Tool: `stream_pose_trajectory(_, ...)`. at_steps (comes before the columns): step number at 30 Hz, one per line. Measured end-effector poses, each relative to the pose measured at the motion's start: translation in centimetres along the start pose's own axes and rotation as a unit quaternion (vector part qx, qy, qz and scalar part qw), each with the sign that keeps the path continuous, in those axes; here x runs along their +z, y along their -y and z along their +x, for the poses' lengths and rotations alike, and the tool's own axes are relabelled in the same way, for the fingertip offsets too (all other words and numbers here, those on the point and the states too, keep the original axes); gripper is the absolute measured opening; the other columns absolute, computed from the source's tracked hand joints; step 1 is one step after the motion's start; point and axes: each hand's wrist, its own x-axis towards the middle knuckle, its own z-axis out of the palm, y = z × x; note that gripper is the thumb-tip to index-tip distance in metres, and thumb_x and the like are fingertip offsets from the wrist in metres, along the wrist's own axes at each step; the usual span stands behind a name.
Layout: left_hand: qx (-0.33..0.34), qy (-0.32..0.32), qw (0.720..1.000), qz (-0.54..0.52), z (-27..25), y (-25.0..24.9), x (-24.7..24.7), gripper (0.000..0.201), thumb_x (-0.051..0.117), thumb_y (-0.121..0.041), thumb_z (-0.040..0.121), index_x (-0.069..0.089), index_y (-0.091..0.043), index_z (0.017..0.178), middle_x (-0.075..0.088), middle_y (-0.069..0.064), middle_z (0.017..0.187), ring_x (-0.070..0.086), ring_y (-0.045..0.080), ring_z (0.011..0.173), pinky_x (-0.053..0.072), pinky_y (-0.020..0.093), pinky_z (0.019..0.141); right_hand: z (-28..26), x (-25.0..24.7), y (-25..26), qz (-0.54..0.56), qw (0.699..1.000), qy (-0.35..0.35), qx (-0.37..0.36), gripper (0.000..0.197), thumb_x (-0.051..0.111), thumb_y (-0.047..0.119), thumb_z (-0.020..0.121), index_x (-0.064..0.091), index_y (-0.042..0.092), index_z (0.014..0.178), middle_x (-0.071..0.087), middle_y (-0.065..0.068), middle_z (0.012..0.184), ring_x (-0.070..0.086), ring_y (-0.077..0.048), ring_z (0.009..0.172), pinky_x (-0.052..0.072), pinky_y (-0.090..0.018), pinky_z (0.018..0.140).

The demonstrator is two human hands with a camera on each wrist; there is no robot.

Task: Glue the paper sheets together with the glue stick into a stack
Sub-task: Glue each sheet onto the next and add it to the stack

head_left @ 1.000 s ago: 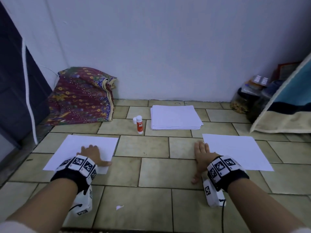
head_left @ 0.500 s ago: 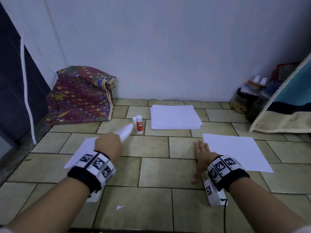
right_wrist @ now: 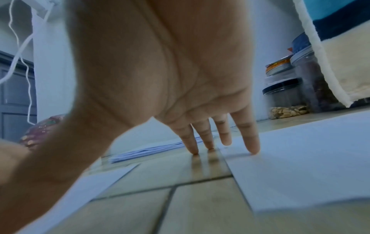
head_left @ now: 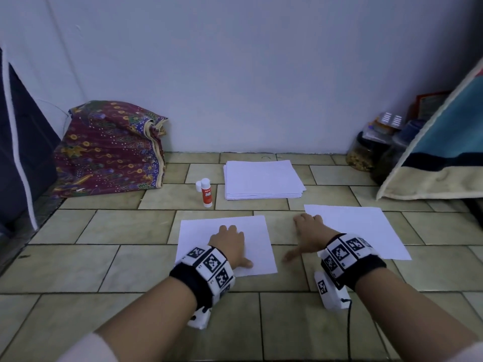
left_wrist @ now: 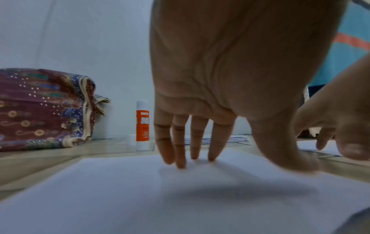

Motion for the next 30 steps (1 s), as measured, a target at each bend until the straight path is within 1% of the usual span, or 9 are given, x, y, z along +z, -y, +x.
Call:
stream_pose_trajectory(1, 0.020, 0.006, 1.000, 0.016, 0.0, 0.7, 0.0, 0.072, 0.061, -0.050, 0.088, 0.035, -0.011, 0.142, 0.032, 0.010, 0.145, 0.030, 0.029, 0.132, 0.037, 0.041, 0.103, 0.2, -0.3, -0.1, -0.001, 1.000, -0.014, -0.001, 0.094, 0.074, 0.074, 0.053, 0.043, 0.011, 0.115, 0.042, -0.008, 0.129, 0.031, -0.031, 0.128, 0.035, -0.041, 0.105)
stream_pose_trajectory(3, 0.045, 0.014, 0.998, 0.033, -0.1, 1.9, 0.2, 0.081, 0.063, -0.046, 0.088, 0.021, -0.018, 0.151, 0.018, 0.009, 0.154, 0.019, 0.029, 0.139, 0.029, 0.044, 0.110, 0.6, -0.8, 0.0, 0.024, 0.998, -0.058, -0.005, 0.085, 0.071, 0.073, 0.059, 0.051, 0.012, 0.114, 0.048, -0.007, 0.123, 0.034, -0.029, 0.126, 0.037, -0.040, 0.103)
stream_pose_trajectory(5, 0.036, 0.021, 0.999, 0.026, -0.1, 2.7, 0.8, 0.086, 0.061, -0.049, 0.088, 0.010, -0.029, 0.154, 0.002, 0.010, 0.159, 0.001, 0.034, 0.145, 0.018, 0.053, 0.114, 0.7, -1.4, 1.0, 0.129, 0.979, -0.156, -0.036, 0.070, 0.072, 0.058, 0.072, 0.055, 0.011, 0.122, 0.052, -0.005, 0.127, 0.036, -0.024, 0.127, 0.038, -0.035, 0.103)
stream_pose_trajectory(8, 0.003, 0.054, 0.998, -0.026, 0.1, 3.4, 1.7, 0.086, 0.058, -0.053, 0.089, -0.001, -0.042, 0.152, -0.019, 0.001, 0.160, -0.021, 0.040, 0.143, 0.007, 0.068, 0.110, 1.4, -2.7, 4.4, 0.260, 0.927, -0.240, -0.125, 0.036, 0.071, 0.037, 0.083, 0.064, 0.016, 0.111, 0.061, 0.001, 0.120, 0.050, -0.014, 0.112, 0.038, -0.024, 0.089)
stream_pose_trajectory(11, -0.005, 0.064, 0.998, -0.024, 0.5, 3.7, 2.4, 0.087, 0.055, -0.056, 0.089, -0.007, -0.047, 0.149, -0.021, -0.004, 0.159, -0.019, 0.044, 0.143, 0.009, 0.072, 0.108, 3.2, -3.8, 8.5, 0.290, 0.920, -0.198, -0.176, 0.027, 0.072, 0.031, 0.083, 0.068, 0.016, 0.105, 0.067, 0.002, 0.109, 0.053, -0.007, 0.087, 0.038, -0.019, 0.077)
stream_pose_trajectory(18, -0.008, 0.071, 0.997, -0.003, 1.1, 3.8, 3.0, 0.083, 0.049, -0.061, 0.089, -0.002, -0.043, 0.151, -0.025, -0.007, 0.158, -0.020, 0.044, 0.142, 0.010, 0.071, 0.108, 7.0, -4.7, 15.9, 0.261, 0.943, -0.114, -0.173, 0.043, 0.072, 0.027, 0.082, 0.059, 0.013, 0.121, 0.062, -0.005, 0.115, 0.059, -0.017, 0.101, 0.044, -0.025, 0.083)
stream_pose_trajectory(24, -0.017, 0.073, 0.997, -0.016, 0.9, 3.6, 2.7, 0.080, 0.052, -0.058, 0.090, 0.005, -0.040, 0.152, -0.027, -0.007, 0.157, -0.023, 0.043, 0.142, 0.009, 0.070, 0.109, 7.4, -5.2, 16.2, 0.269, 0.942, -0.115, -0.167, 0.024, 0.060, 0.022, 0.092, 0.062, 0.001, 0.104, 0.064, -0.014, 0.100, 0.060, -0.026, 0.094, 0.045, -0.030, 0.077)
stream_pose_trajectory(27, -0.013, 0.064, 0.998, -0.026, 0.9, 3.9, 2.6, 0.087, 0.056, -0.058, 0.087, -0.003, -0.046, 0.150, -0.022, -0.006, 0.159, -0.018, 0.041, 0.143, 0.012, 0.070, 0.109, 7.1, -5.7, 14.2, 0.369, 0.909, -0.099, -0.169, 0.016, 0.056, 0.025, 0.095, 0.053, 0.011, 0.101, 0.061, -0.012, 0.098, 0.055, -0.022, 0.084, 0.038, -0.022, 0.059)
stream_pose_trajectory(30, -0.006, 0.059, 0.998, 0.006, 0.7, 3.7, 1.6, 0.091, 0.061, -0.061, 0.082, 0.001, -0.046, 0.150, -0.008, -0.001, 0.159, -0.001, 0.045, 0.143, 0.026, 0.069, 0.104, 5.8, -6.3, 11.0, 0.487, 0.860, -0.037, -0.148, 0.014, 0.057, 0.031, 0.094, 0.055, 0.021, 0.104, 0.062, -0.003, 0.090, 0.066, -0.024, 0.072, 0.048, -0.024, 0.055)
